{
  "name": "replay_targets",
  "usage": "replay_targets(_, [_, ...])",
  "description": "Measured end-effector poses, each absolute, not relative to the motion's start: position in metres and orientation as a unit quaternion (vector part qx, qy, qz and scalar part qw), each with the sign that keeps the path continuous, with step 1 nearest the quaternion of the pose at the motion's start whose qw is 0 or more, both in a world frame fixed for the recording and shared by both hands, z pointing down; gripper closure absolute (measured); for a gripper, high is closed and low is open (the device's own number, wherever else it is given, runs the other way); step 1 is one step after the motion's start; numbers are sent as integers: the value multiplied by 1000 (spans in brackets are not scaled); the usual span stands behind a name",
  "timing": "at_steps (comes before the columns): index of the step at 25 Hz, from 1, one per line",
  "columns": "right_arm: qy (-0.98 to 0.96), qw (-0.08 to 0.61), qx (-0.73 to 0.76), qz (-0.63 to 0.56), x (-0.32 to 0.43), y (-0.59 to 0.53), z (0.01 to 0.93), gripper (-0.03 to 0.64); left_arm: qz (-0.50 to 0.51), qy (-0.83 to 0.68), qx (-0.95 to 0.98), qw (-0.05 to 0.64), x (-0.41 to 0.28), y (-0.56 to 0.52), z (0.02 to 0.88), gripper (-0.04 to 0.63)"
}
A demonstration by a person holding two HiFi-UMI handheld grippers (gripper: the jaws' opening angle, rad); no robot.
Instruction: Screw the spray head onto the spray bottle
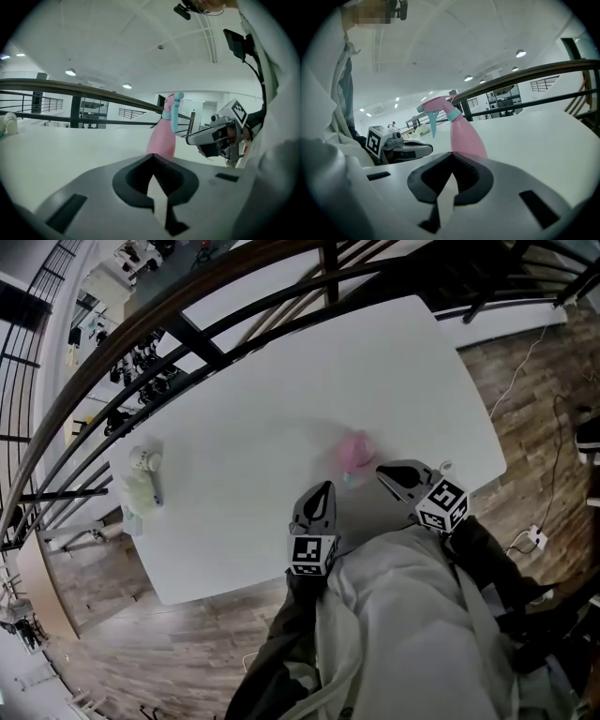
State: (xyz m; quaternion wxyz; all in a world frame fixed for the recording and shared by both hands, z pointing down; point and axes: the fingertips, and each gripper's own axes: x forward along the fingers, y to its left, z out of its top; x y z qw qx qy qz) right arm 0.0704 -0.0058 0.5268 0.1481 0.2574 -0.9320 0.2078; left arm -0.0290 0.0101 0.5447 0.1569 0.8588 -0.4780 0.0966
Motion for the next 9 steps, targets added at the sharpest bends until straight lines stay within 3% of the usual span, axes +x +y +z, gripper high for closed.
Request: replay_targets(9, [-931, 162, 247, 214, 69, -2, 537, 620, 104, -478, 855, 169, -28, 13, 553, 591])
